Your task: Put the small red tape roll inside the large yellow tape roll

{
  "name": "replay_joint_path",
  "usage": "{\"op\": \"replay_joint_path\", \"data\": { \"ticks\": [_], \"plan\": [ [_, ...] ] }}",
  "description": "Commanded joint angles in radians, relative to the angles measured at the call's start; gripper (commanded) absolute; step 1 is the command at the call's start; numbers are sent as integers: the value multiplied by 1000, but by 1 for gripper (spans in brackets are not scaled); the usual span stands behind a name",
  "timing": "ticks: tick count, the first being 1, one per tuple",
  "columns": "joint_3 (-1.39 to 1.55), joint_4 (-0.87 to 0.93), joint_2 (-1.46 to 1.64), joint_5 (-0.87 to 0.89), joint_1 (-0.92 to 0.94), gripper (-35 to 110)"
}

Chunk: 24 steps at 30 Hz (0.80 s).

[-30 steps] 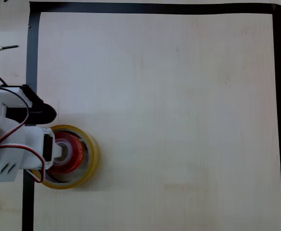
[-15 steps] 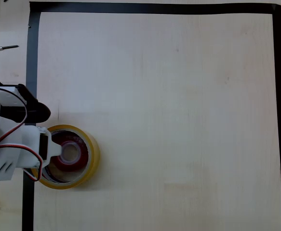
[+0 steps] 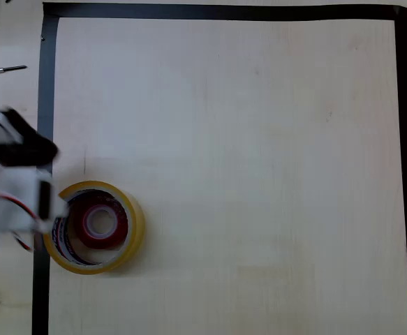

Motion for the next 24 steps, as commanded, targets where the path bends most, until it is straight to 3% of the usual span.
{"op": "replay_joint_path", "data": {
  "ticks": [1, 6, 12, 16, 20, 24],
  "plan": [
    [66, 63, 391, -31, -132, 0],
    [474, -144, 798, -25, -127, 0],
    [893, -387, 999, 95, -107, 0],
    [936, -247, 1169, 183, -94, 0],
    [934, -235, 1170, 245, 18, 0],
    [934, -235, 1170, 245, -29, 0]
  ]
}}
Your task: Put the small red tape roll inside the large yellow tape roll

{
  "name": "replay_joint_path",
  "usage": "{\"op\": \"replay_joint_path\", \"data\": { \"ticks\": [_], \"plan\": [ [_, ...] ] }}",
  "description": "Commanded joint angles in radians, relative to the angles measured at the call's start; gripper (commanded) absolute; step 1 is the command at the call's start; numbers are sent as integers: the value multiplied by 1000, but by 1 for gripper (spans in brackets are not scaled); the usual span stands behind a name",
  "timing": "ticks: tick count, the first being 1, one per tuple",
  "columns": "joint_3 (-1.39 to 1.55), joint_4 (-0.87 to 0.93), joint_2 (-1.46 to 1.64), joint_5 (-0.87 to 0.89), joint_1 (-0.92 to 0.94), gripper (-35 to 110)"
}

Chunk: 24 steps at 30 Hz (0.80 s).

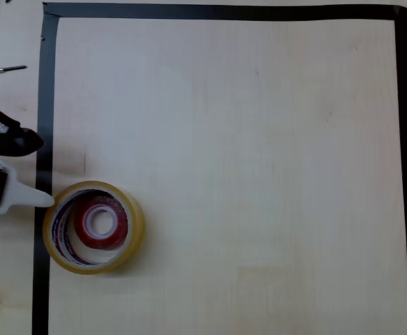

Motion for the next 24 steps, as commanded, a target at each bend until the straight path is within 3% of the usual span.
{"op": "replay_joint_path", "data": {
  "ticks": [1, 10, 24],
  "plan": [
    [26, 49, 20, 12, -17, 0],
    [26, 49, 21, 14, -227, 0],
    [26, 49, 21, 12, -199, 0]
  ]
}}
